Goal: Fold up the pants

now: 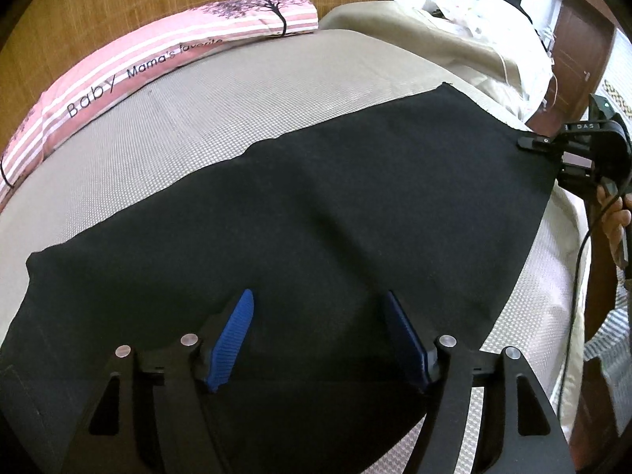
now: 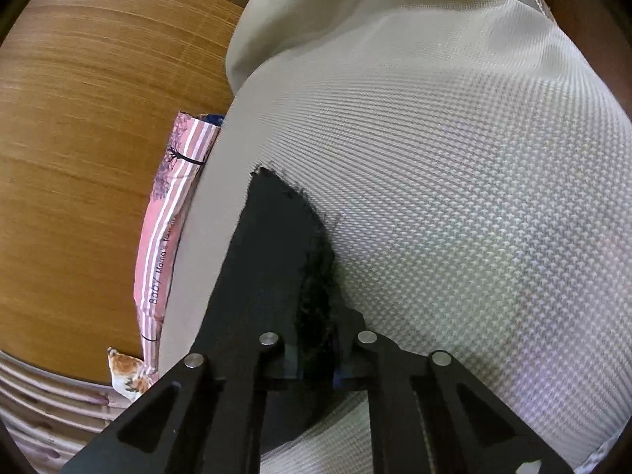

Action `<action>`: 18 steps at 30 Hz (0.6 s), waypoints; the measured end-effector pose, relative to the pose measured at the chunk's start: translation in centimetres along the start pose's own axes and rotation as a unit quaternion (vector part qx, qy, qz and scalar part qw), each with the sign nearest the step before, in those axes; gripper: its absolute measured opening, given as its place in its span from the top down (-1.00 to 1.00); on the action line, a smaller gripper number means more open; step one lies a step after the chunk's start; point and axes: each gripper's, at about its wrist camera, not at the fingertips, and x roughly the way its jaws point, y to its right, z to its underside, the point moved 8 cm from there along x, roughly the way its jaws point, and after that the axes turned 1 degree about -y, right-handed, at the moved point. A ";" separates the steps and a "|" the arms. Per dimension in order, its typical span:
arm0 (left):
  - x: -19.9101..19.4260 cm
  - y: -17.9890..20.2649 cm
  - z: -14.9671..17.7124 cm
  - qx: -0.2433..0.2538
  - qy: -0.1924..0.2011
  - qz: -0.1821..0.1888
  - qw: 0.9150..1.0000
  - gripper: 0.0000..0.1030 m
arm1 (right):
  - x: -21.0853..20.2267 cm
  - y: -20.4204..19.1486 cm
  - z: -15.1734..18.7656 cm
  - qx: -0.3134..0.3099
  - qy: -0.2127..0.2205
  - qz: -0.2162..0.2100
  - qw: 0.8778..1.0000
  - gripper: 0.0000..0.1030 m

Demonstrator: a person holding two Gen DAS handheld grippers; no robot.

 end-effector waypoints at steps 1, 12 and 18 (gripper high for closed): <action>-0.4 -0.5 0.0 -0.016 -0.001 0.010 1.000 -0.35 | -0.3 -0.9 0.0 -0.005 0.003 -0.007 1.000 0.82; -8.4 -13.3 2.2 -0.197 0.067 -0.019 0.978 -0.35 | 2.6 -16.6 5.8 -0.130 -0.065 -0.079 0.986 0.83; -13.1 -19.2 5.5 -0.255 0.087 -0.050 0.962 -0.35 | 7.3 -24.4 14.5 -0.200 -0.152 -0.114 0.961 0.84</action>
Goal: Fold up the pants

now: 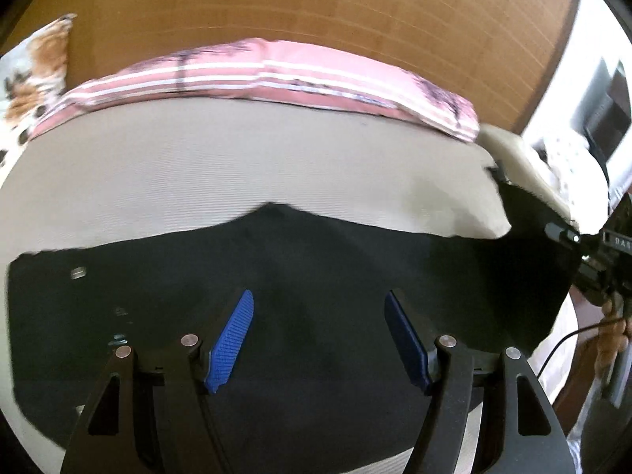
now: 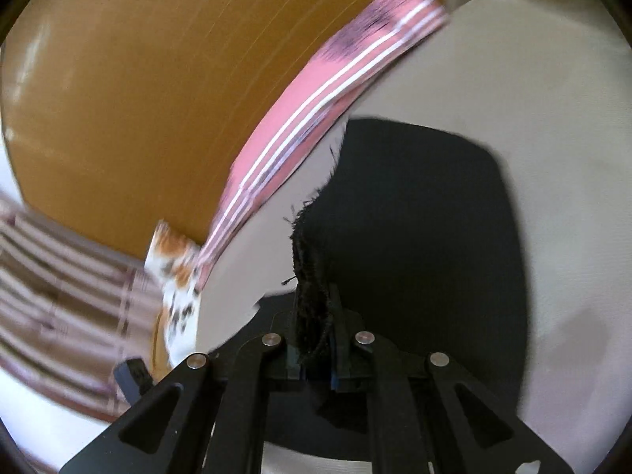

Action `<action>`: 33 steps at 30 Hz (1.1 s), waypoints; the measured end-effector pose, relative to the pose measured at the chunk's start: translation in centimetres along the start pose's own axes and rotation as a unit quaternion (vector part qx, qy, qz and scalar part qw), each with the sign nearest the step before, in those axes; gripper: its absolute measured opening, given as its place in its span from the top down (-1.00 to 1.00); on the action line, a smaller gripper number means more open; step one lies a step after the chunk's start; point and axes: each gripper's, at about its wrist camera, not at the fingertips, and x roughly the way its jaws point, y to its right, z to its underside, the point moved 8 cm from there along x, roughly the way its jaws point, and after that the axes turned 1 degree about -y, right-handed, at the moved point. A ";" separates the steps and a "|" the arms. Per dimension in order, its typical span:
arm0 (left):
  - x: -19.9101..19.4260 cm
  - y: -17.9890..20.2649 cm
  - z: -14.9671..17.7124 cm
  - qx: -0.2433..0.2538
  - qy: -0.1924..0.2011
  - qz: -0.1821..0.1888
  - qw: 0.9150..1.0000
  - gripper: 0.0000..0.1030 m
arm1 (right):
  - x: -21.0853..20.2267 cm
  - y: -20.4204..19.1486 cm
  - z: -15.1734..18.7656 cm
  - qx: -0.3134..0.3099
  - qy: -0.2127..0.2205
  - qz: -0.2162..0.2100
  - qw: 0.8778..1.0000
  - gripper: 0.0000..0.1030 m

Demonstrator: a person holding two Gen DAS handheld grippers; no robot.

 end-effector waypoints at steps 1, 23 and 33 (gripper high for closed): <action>-0.3 -0.8 0.1 -0.005 0.000 -0.004 1.000 -0.35 | 1.3 -1.0 0.9 -0.011 -0.016 -0.002 1.000 0.84; -2.7 -6.2 2.8 -0.077 -0.006 0.044 0.996 -0.35 | 14.0 -7.9 15.1 -0.145 -0.186 0.038 0.971 0.78; -1.9 -4.8 4.2 -0.118 -0.071 0.117 0.983 -0.35 | 12.3 -8.8 16.9 -0.210 -0.196 0.063 0.956 0.08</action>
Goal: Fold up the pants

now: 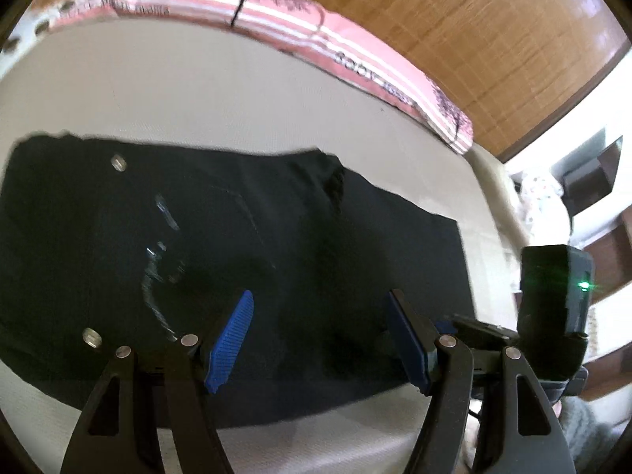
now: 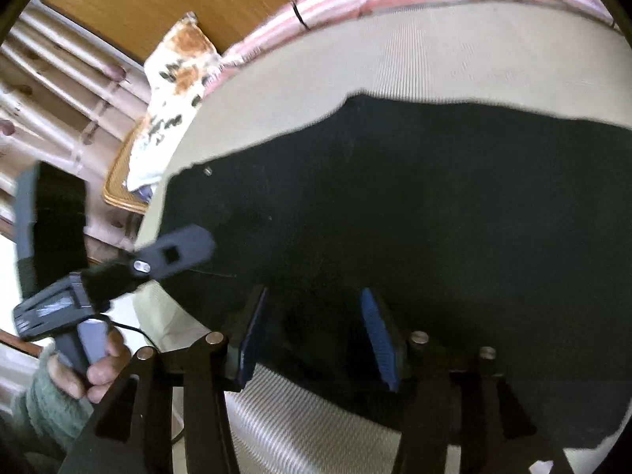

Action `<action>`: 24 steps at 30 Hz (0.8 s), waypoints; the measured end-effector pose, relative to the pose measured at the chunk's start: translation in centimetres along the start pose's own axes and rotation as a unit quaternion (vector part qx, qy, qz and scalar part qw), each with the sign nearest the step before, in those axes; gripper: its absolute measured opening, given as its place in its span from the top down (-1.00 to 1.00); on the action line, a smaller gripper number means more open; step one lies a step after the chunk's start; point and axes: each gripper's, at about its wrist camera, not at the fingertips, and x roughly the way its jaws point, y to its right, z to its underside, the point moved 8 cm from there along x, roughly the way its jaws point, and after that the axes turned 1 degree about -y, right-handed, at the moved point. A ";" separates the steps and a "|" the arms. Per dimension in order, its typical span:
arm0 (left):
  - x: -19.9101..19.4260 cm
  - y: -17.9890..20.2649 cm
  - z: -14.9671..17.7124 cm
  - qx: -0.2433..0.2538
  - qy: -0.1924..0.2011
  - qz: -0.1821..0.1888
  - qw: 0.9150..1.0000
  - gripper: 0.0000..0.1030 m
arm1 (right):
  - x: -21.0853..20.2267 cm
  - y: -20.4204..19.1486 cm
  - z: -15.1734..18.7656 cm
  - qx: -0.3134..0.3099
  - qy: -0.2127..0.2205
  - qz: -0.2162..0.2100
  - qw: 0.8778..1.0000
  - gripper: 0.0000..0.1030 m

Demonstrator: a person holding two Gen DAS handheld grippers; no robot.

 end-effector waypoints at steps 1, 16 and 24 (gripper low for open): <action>0.2 0.2 0.2 -0.007 -0.010 0.011 1.000 -0.35 | -1.2 0.3 -0.1 0.004 0.011 0.001 1.000 0.08; 5.9 0.8 3.0 -0.112 -0.144 0.073 0.981 -0.30 | -7.2 7.9 1.9 0.126 0.074 0.019 0.989 0.03; 6.9 2.5 4.3 -0.109 -0.164 0.080 0.977 -0.22 | -6.9 8.8 2.0 0.149 0.078 0.011 0.986 0.03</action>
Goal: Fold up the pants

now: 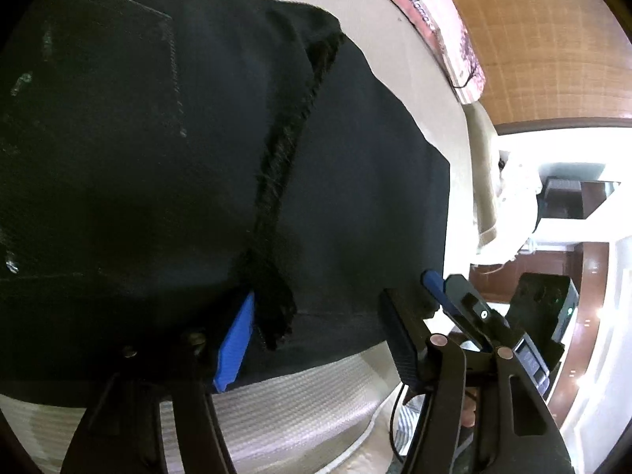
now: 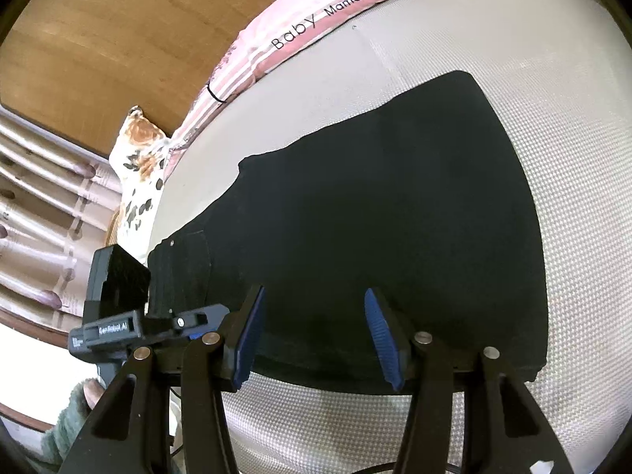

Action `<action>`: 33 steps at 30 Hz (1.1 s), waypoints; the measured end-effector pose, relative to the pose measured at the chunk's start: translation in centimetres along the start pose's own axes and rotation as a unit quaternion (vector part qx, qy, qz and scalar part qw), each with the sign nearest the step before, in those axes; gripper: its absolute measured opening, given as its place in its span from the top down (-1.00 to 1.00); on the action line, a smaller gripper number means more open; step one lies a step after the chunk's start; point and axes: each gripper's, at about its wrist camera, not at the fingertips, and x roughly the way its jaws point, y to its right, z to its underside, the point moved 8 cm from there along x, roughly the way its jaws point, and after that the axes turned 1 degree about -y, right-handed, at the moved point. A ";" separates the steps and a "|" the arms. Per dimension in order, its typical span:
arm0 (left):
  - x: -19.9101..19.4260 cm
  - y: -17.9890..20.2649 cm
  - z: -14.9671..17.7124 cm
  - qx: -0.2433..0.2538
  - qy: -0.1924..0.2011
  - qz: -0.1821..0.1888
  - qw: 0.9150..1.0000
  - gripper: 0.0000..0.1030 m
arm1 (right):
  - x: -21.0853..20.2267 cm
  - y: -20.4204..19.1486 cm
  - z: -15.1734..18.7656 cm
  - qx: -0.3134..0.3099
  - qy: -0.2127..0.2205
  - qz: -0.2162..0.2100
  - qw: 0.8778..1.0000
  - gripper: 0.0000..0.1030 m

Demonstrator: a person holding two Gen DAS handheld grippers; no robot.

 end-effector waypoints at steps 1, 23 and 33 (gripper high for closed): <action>0.1 0.2 0.1 0.005 0.003 -0.002 1.000 -0.20 | 0.0 0.0 0.0 0.001 0.000 -0.001 1.000 0.03; 0.8 0.6 2.0 0.078 0.035 -0.101 0.991 0.82 | 0.7 3.2 -0.3 -0.031 -0.002 0.107 0.994 0.06; -2.8 2.5 0.9 0.202 0.153 -0.259 0.932 0.45 | -0.7 2.3 -6.7 -0.087 0.058 0.163 0.981 0.06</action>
